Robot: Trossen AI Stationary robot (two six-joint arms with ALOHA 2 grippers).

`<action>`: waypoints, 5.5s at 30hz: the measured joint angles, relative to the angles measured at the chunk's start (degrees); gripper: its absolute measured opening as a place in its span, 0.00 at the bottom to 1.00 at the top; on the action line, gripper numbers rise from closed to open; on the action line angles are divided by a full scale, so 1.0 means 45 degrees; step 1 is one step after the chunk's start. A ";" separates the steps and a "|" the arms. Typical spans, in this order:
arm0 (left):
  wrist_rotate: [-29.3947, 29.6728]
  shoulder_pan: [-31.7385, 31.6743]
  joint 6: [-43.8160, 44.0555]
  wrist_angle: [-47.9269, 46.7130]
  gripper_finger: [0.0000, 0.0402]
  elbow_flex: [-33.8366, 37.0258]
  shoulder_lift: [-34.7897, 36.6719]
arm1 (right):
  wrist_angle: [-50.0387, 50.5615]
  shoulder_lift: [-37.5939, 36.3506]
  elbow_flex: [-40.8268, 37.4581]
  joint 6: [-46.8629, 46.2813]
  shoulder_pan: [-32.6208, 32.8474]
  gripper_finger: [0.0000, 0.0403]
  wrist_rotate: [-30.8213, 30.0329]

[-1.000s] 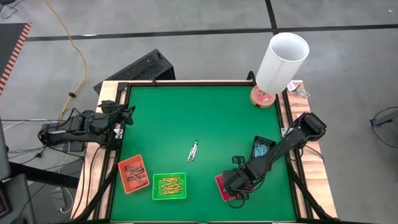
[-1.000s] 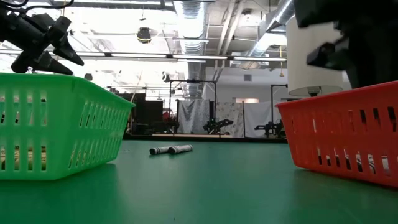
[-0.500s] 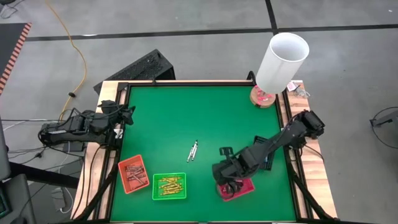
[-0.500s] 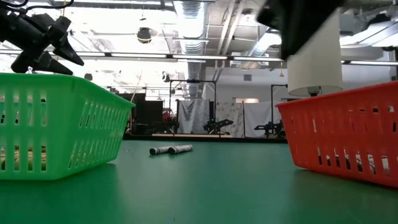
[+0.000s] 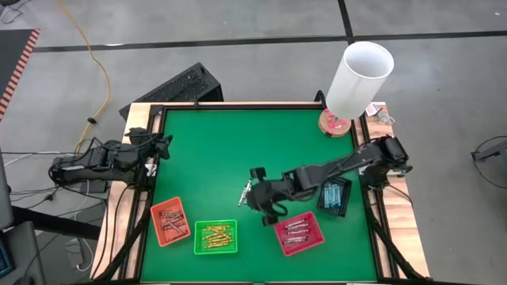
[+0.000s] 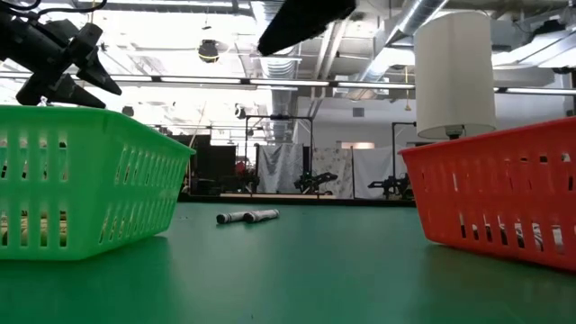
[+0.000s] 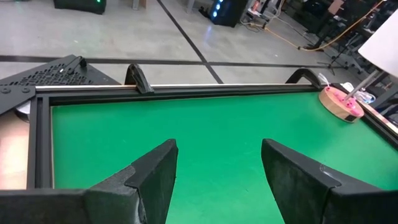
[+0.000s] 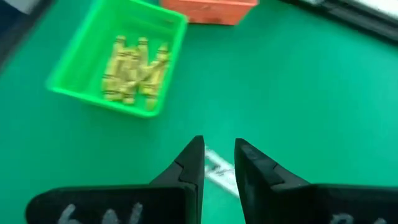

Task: Sort crayons
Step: Put the black crayon into the red bin

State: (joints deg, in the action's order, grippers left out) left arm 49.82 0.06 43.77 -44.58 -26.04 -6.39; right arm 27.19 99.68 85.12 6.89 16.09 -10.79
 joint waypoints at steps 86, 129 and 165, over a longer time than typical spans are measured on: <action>0.0062 0.0003 0.0000 -0.0026 0.56 0.0000 -0.0001 | 0.1764 0.4386 0.0796 0.9662 -0.3453 0.03 0.2115; -0.0228 0.0004 0.0000 -0.0026 0.56 0.0000 -0.0001 | 1.3903 0.3955 0.7060 -0.2597 -0.0092 0.00 0.1322; -0.0097 0.0004 -0.0005 -0.0024 0.56 0.0000 -0.0001 | 1.1434 0.0407 0.1888 -1.1457 0.5518 0.00 -0.0524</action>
State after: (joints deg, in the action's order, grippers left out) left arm 49.39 0.08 43.75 -44.69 -26.04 -6.39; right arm 78.65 101.51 93.62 -44.66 40.92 -13.15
